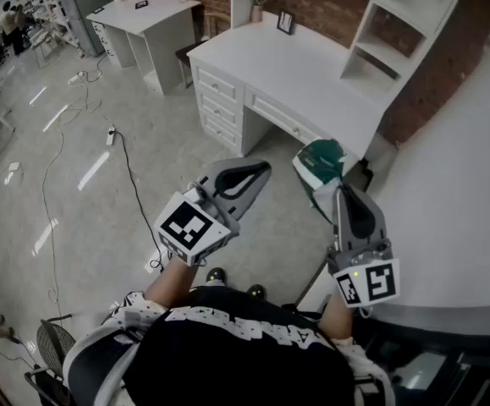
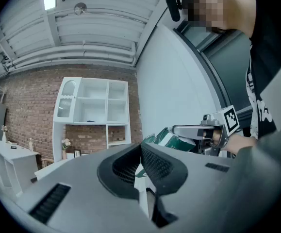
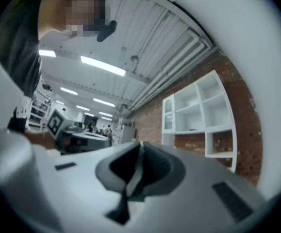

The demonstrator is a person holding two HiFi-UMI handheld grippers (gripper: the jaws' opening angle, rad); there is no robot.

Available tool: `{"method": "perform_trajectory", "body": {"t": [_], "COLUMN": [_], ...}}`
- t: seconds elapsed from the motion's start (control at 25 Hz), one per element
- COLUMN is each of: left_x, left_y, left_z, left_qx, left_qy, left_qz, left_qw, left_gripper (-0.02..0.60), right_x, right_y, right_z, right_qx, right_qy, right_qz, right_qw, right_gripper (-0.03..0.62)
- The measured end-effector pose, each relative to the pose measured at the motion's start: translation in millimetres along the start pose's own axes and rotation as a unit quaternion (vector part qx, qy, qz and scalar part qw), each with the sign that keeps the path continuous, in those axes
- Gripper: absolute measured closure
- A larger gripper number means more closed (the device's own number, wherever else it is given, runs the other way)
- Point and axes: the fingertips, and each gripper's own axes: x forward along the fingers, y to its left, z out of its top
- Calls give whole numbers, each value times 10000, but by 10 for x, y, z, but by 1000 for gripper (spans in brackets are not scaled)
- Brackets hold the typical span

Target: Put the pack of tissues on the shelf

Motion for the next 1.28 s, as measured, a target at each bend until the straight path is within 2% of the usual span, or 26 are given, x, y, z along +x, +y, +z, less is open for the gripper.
{"method": "perform_trajectory", "body": {"t": [0.2,0.44,1.28], "left_x": [-20,17,137], "left_y": [-33,-119,-519], "left_z": [22,42,30], "left_qx": [-116,69,204], "left_qy": [40,18,165], "left_qz": [26,47,327], "left_qw": [9999,10000,9991], "left_gripper": [546,546,546], "right_x": [-30,-107,-414], "right_y": [-18,-67,-287], "right_z": [36,77,84], "right_qx": [166,202,245], "right_qy": [-131,-229,-343], "right_qz": [-39,37,321], "right_qw": [9998,9995,9986], "right_gripper": [551,551,551]}}
